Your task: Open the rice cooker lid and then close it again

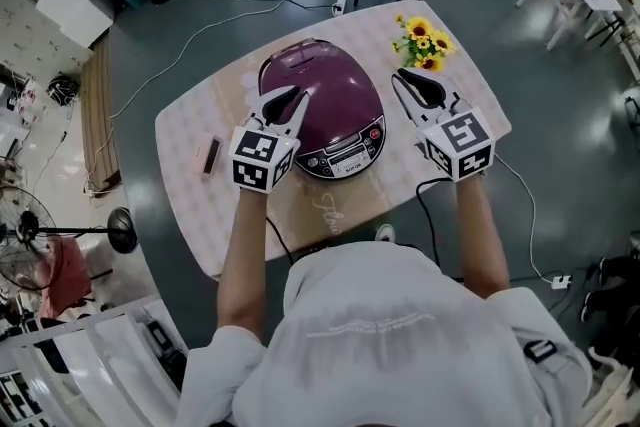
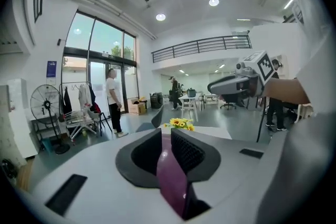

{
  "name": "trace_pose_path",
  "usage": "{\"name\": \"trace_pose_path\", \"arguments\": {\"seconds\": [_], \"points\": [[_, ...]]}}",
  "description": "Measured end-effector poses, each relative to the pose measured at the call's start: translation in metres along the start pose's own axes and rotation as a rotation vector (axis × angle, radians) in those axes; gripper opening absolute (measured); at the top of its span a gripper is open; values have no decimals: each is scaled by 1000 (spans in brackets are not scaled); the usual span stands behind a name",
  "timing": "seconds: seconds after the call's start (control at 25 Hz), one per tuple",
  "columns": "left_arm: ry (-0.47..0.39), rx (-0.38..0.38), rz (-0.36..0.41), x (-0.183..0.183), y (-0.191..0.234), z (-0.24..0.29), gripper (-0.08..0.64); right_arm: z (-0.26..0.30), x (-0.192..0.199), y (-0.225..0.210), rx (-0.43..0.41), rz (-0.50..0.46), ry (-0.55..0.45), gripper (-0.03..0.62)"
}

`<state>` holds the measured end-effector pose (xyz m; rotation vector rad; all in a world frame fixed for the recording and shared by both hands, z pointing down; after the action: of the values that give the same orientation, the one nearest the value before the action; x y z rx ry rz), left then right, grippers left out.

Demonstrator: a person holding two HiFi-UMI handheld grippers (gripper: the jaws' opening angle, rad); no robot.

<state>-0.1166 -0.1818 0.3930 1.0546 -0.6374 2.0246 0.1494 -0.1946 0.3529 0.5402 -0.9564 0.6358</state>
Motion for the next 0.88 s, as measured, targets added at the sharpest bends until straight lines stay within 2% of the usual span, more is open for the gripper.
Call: {"name": "trace_pose_path", "arguments": {"seconds": [0.4,0.88], "points": [[-124,-178,10,-23,16,-40,15,-2,-33,-1,15,-71,-81,31],[-208,-290,42,-43,27,-87,15,-11,-61,4,37,-143,-130,26]]}}
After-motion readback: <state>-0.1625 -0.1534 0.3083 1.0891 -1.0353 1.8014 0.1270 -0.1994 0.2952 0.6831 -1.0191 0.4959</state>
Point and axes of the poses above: the fingertips, and each gripper's own axes: z forward along the fingers, y to its left, x out of its underside, the point moved 9 cm from there along -z, backward along the fingers, and after that the axes turned 14 degrees about y, right-handed, at the moved point
